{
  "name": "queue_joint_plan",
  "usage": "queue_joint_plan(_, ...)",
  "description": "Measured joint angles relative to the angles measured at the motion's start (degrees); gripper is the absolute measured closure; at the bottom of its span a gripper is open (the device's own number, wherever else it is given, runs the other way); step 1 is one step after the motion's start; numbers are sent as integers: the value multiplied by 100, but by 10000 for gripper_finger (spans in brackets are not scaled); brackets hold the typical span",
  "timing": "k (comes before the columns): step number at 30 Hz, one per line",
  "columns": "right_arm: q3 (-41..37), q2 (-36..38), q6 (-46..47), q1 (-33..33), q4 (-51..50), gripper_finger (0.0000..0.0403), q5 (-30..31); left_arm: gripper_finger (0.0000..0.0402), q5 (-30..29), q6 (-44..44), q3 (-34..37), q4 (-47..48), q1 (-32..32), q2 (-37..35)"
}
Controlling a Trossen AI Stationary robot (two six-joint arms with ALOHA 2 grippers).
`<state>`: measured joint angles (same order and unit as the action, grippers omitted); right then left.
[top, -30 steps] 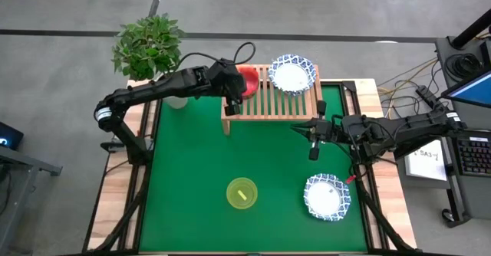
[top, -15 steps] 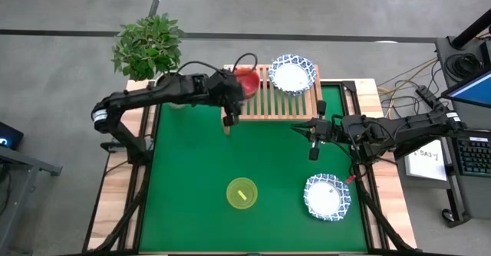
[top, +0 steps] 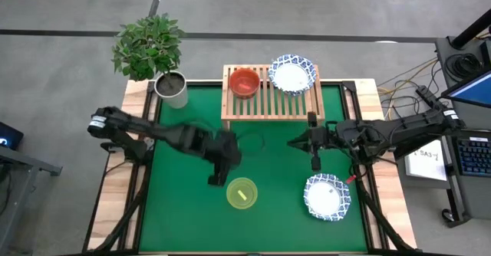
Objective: Place and stack bowls onto a shelf
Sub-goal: Stack the white patterned bowl on top of the white patterned bowl on the shelf
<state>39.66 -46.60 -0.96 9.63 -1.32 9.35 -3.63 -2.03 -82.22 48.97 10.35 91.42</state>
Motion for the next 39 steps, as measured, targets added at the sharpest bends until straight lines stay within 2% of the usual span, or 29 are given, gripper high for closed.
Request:
queue_joint_plan(8, 189, -741, 828, 475, -65, 385, -59, 292, -31, 379, 1412, -1430, 990, -63)
queue_joint_plan(16, 1428, -1667, 1702, 796, -1464, 385, -103, 311, -56, 1307, 2568, -3294, 1323, -250)
queue_joint_plan(19, 2056, -2060, 2011, 880, -2318, 385, -233, 320, -224, 1306, 2707, -3347, 1428, -414)
queue_joint_plan(26, 3120, -2968, 3414, 887, -4302, 385, -671, 339, -1135, 1147, 3186, -3250, 1721, -1262)
queue_joint_plan(33, 3281, -3505, 5128, 982, -5339, 385, -1605, 352, -1983, 1035, 3972, -3400, 1823, -2631)
queue_joint_plan(36, 3250, -3603, 5751, 1131, -5413, 385, -1689, 353, -2361, 1222, 4240, -3424, 1823, -3172)
queue_joint_plan(39, 3226, -3665, 6311, 1273, -5424, 383, -1815, 353, -2447, 1470, 4444, -3478, 1823, -3611)
